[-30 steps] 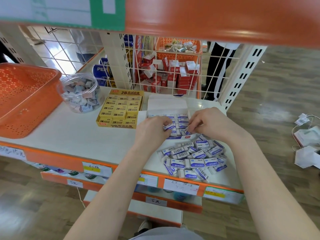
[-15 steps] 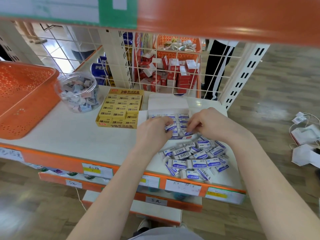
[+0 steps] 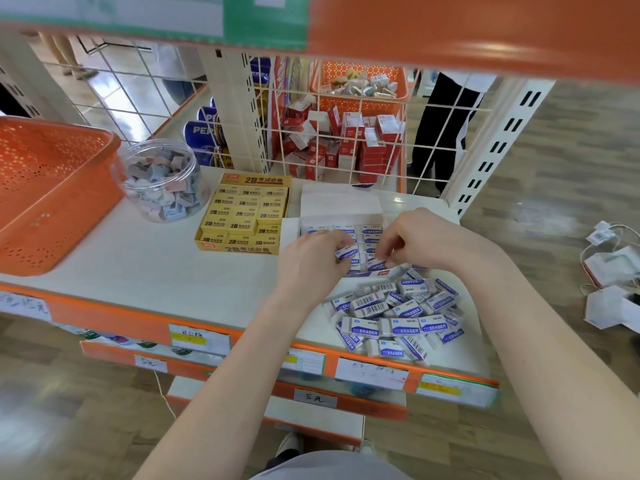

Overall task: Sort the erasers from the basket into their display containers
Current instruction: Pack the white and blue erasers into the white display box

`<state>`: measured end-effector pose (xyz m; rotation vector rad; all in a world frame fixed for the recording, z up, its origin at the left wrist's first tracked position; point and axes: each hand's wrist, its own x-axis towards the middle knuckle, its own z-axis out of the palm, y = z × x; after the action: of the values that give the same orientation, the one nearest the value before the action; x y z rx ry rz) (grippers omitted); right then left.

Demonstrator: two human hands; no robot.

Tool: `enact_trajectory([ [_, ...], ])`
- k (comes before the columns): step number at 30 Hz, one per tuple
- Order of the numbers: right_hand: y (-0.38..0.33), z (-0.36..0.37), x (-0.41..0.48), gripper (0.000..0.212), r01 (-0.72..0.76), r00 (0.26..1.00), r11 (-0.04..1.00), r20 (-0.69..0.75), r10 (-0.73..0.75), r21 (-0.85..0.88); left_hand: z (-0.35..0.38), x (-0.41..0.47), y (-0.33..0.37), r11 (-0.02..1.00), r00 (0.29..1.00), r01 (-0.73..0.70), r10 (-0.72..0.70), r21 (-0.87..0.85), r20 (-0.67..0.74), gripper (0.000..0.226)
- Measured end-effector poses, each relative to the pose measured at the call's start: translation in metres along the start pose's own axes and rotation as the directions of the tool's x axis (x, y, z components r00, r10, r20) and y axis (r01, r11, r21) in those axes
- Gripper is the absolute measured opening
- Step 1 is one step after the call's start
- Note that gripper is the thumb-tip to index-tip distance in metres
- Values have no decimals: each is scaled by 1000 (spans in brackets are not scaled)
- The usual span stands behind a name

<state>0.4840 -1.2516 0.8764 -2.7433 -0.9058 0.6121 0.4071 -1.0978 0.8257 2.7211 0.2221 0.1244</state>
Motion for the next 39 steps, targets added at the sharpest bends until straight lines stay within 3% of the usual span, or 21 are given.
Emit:
enact_trajectory([
  [5, -5, -8, 12, 14, -57, 995, 993, 81, 65, -99, 1, -1, -1, 1000, 1000, -8, 8, -24, -1, 34],
  [11, -19, -5, 39, 14, -86, 977, 934, 153, 147, -346, -2, -2, -2, 999, 1000, 0, 0, -35, -2, 34],
  [18, -14, -3, 40, 12, -34, 980, 945, 175, 95, -324, -3, -1, -3, 998, 1000, -11, 10, -69, -20, 32],
  [20, -9, -3, 37, 15, 2, 986, 966, 160, 41, -259, -4, -2, -6, 985, 998, -11, 1, -170, -58, 31],
  [23, 1, -10, 28, 19, 73, 997, 997, 40, -73, 18, -12, -3, -16, 882, 996, -25, -16, -471, -84, 37],
  [27, -9, -5, 18, 30, 187, 981, 914, -108, -159, 360, -20, -3, -22, 820, 988, -76, -16, -568, -156, 41],
  [30, -16, 7, 20, 24, 235, 961, 878, -233, -147, 417, -19, -4, -19, 812, 978, -100, -25, -575, -205, 41],
  [34, -19, 12, 19, 22, 267, 949, 839, -281, -143, 475, -17, -6, -22, 823, 971, -128, -9, -553, -239, 44],
  [39, -23, 16, 31, 20, 262, 942, 911, -288, -170, 319, -21, -7, -34, 902, 970, -120, 18, -415, -240, 44],
])
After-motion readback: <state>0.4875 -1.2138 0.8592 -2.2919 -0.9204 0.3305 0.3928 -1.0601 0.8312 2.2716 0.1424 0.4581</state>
